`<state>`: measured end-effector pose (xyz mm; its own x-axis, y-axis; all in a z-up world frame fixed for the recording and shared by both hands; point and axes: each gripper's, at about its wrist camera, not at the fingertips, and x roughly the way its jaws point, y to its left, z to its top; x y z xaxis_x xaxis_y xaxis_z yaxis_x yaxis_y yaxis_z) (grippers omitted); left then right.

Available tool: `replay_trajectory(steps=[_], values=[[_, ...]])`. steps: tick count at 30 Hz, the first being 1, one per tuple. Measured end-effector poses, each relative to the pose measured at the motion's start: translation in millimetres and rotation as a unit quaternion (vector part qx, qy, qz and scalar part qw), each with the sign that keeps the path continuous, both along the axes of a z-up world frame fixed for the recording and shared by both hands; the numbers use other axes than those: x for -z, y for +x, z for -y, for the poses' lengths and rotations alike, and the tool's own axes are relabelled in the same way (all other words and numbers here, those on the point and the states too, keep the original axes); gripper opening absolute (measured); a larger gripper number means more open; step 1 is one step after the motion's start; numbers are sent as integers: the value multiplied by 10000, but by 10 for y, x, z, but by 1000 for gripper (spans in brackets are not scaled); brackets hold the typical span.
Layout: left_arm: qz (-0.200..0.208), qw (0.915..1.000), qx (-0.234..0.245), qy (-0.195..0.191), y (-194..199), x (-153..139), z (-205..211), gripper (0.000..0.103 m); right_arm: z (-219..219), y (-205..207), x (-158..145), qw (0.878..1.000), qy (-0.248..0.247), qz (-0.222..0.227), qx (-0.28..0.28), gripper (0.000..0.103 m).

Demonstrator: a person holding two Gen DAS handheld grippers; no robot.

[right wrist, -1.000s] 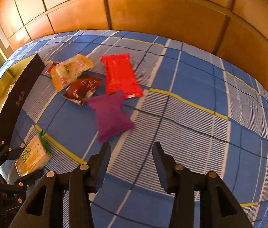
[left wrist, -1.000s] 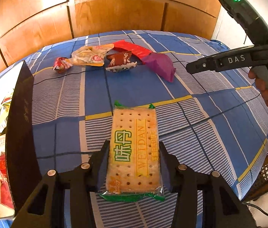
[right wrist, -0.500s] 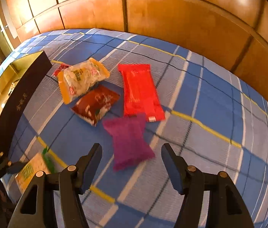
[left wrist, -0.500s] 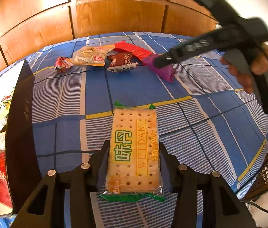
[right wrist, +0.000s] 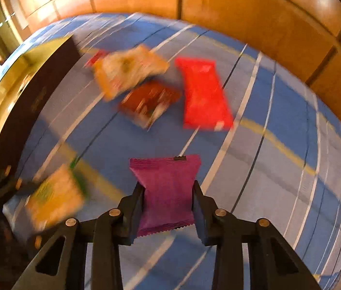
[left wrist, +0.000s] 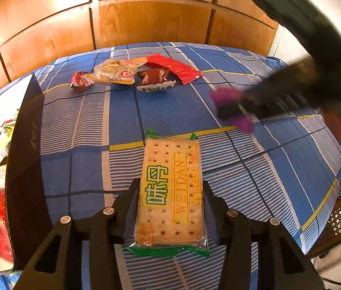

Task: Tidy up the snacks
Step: 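Hold cracker pack with left tool while right tool grasps purple packet, then carry cracker pack toward tray with left tool while right tool holds purple packet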

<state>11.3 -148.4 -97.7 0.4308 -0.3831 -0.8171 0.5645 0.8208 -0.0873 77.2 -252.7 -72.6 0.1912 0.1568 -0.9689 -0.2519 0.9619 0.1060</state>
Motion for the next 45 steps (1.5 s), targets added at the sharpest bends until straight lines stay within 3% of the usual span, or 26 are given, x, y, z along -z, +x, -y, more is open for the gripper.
replay_trajectory(steps=[3, 8, 15, 20, 25, 28, 32, 35, 42, 45], values=[[-11, 10000, -39, 0, -2, 0, 4, 49, -38, -178, 100, 9999, 16, -98, -134, 37], [-22, 10000, -21, 59, 5, -12, 20, 47, 48, -170, 151, 9997, 218, 50, 108, 37], [-75, 9999, 14, 127, 21, -45, 40, 47, -26, -237, 164, 9996, 98, 258, -85, 36], [-154, 9998, 69, -67, -1, -157, 11, 47, -23, -175, 182, 9996, 133, 247, -78, 36], [-250, 9969, -166, -732, 75, -544, -208, 47, 24, -189, 176, 9994, 231, 258, -47, 37], [-72, 9946, -427, -943, 149, -795, -431, 47, 64, -221, 150, 9994, 167, 308, -70, 37], [-219, 9847, -1207, -1236, 362, -983, -998, 47, -12, -269, 149, 9992, 47, 380, -110, 37], [-355, 9742, -1844, -1253, 515, -995, -1443, 47, -21, -277, 143, 9991, 4, 395, -131, 37], [-616, 9469, -3055, -793, 972, -801, -2333, 47, -71, -287, 148, 9987, -98, 459, -189, 37], [-648, 9426, -3217, -613, 1162, -702, -2521, 47, -71, -284, 151, 9986, -104, 469, -208, 37]])
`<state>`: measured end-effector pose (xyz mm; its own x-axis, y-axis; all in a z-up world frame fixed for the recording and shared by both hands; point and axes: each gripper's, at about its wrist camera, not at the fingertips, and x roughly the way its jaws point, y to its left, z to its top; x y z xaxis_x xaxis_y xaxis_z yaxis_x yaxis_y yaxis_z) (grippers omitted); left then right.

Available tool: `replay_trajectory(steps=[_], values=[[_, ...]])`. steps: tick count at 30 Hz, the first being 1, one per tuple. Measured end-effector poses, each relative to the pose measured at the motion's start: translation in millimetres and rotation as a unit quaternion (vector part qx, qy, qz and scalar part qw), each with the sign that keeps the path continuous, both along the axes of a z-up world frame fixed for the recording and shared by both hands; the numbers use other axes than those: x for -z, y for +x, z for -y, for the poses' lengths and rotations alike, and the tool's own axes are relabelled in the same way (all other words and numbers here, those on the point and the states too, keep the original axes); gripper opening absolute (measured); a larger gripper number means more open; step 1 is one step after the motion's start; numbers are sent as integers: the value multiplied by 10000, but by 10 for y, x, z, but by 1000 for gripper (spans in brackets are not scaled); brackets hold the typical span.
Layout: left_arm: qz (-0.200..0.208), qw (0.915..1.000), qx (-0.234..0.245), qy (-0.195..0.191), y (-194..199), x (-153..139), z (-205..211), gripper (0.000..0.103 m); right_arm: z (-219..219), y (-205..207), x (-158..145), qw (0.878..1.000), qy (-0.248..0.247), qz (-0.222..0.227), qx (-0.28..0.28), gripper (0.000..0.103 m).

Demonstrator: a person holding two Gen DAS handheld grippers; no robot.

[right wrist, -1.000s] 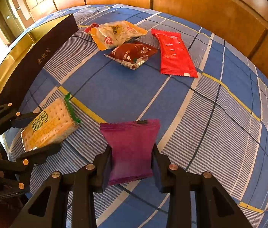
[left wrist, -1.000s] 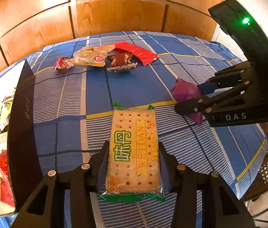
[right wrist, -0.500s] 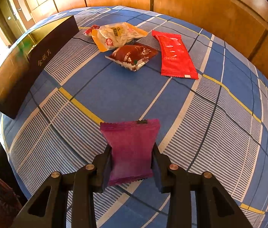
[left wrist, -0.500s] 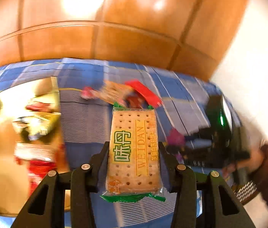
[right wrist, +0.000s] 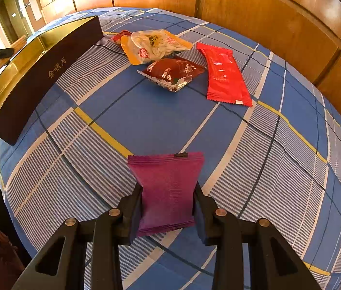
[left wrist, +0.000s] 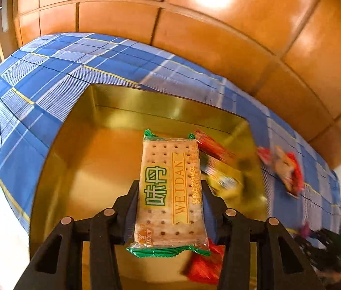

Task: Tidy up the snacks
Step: 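Carry cracker pack toward tray with left tool while right tool holds purple packet, then release the WEIDAN cracker pack into the gold tray with the left tool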

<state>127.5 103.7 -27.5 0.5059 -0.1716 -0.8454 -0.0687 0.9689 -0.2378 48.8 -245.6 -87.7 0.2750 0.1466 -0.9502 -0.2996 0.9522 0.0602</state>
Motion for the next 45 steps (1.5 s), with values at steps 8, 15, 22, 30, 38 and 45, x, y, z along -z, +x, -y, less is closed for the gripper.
replay_trajectory(steps=[8, 15, 22, 30, 38, 45], values=[[-110, 9989, -39, 458, 553, 236, 34, 47, -13, 26, 21, 10000, 41, 1, 14, 37], [-188, 9982, -75, 566, 865, 402, 151, 49, -2, 38, 28, 10000, 47, 10, 1, 37], [-51, 9980, -250, 583, 655, 299, 122, 51, -23, 50, 27, 10000, -1, 32, -38, 37], [117, 9968, -478, 635, -16, 144, 103, 51, -74, 21, 23, 9999, -86, 88, -94, 37], [408, 9953, -472, 735, -479, 24, 152, 53, -114, -32, 7, 9998, -113, 129, -81, 37], [508, 9946, -471, 775, -684, -5, 171, 54, -109, -72, -12, 9998, -114, 169, -83, 37]])
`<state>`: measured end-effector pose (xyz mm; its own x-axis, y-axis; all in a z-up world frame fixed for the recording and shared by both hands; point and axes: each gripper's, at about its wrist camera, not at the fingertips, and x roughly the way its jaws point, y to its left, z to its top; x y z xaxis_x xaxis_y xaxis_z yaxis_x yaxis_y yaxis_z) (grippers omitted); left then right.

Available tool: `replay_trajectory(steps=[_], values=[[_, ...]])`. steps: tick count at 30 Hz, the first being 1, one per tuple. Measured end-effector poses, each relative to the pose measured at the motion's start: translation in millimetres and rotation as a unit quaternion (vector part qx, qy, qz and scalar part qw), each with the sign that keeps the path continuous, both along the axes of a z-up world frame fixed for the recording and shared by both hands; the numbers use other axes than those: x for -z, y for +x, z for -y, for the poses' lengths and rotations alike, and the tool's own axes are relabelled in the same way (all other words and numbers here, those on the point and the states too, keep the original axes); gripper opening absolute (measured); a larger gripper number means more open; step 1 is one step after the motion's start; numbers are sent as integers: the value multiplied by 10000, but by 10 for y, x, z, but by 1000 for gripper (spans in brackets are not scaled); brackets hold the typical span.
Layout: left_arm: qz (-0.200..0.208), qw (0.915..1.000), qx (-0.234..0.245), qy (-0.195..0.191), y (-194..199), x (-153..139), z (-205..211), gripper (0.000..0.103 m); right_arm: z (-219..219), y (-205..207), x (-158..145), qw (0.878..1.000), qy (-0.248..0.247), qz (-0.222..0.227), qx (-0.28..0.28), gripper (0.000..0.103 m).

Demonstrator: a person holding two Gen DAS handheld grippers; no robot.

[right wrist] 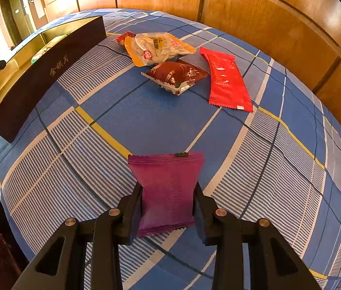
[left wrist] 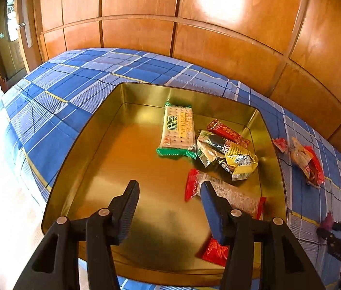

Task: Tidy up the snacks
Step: 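Release the WEIDAN cracker pack into the gold tray with the left tool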

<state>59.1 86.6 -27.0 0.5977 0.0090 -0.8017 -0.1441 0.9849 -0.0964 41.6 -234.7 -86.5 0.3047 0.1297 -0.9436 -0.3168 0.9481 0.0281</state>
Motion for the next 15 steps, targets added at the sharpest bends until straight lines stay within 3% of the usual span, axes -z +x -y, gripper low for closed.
replay_trajectory(steps=[15], values=[[21, 9999, -92, -120, -179, 62, -118, 55, -5, -8, -11, 9999, -145, 5, 65, 37]])
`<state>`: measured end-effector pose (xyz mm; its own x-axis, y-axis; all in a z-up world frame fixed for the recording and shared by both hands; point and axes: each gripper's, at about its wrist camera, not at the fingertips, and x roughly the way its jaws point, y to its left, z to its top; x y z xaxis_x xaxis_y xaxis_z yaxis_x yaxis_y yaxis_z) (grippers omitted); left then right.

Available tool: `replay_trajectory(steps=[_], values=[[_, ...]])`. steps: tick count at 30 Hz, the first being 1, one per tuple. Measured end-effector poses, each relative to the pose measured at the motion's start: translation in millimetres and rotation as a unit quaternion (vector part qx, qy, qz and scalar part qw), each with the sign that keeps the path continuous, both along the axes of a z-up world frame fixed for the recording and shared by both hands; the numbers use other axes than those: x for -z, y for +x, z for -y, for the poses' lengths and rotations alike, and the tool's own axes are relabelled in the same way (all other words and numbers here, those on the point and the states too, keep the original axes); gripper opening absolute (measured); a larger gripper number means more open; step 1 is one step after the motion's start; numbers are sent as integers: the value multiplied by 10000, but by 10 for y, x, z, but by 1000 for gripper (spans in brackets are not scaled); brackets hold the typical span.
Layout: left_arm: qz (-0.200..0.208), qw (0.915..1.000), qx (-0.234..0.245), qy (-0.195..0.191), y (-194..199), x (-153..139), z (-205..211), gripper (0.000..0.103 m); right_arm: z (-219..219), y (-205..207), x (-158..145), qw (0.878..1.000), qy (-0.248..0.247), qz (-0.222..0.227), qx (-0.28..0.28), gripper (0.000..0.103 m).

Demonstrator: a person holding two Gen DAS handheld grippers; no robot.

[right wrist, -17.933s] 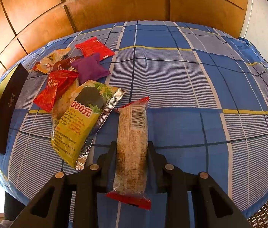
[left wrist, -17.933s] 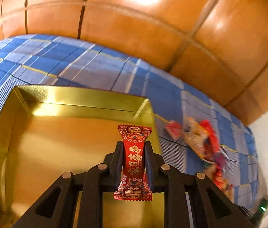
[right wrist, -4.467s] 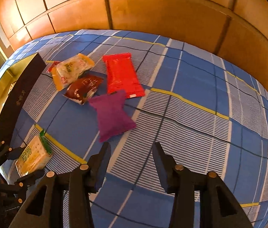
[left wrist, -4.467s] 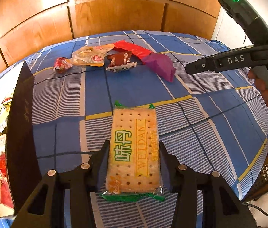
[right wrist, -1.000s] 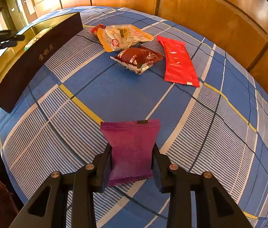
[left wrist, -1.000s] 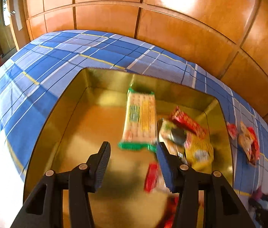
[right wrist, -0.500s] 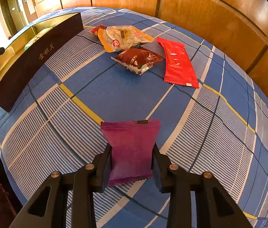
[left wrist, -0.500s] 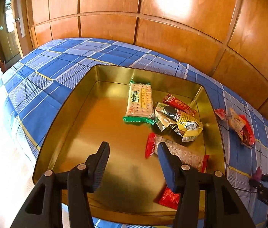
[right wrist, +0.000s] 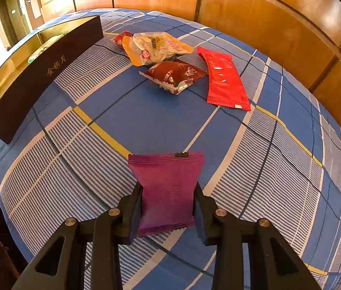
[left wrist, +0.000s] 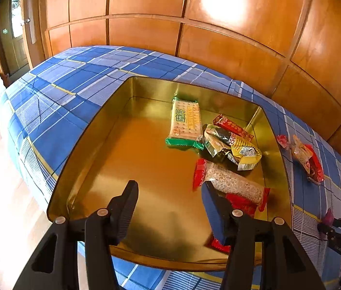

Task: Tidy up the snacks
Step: 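Release the WEIDAN cracker pack into the gold tray with the left tool, then carry the purple packet into the gold tray and release with right tool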

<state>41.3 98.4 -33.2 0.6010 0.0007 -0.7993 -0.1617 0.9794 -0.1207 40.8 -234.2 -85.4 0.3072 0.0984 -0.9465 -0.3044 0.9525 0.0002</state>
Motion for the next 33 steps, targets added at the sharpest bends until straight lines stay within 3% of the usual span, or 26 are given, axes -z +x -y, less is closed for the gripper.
replay_trajectory(steps=[22, 25, 29, 33], values=[[79, 9998, -189, 77, -89, 52, -182, 56, -86, -83, -46, 9980, -164, 79, 601, 36], [114, 9995, -277, 90, -98, 39, -248, 55, -175, -62, -117, 9982, 211, -86, 553, 36], [127, 9991, -400, 78, -120, 36, -362, 55, -473, 4, -427, 9972, 654, 176, 326, 36], [155, 9986, -496, 63, -142, 31, -454, 55, -1036, 117, -829, 9910, 1186, 482, -385, 36]])
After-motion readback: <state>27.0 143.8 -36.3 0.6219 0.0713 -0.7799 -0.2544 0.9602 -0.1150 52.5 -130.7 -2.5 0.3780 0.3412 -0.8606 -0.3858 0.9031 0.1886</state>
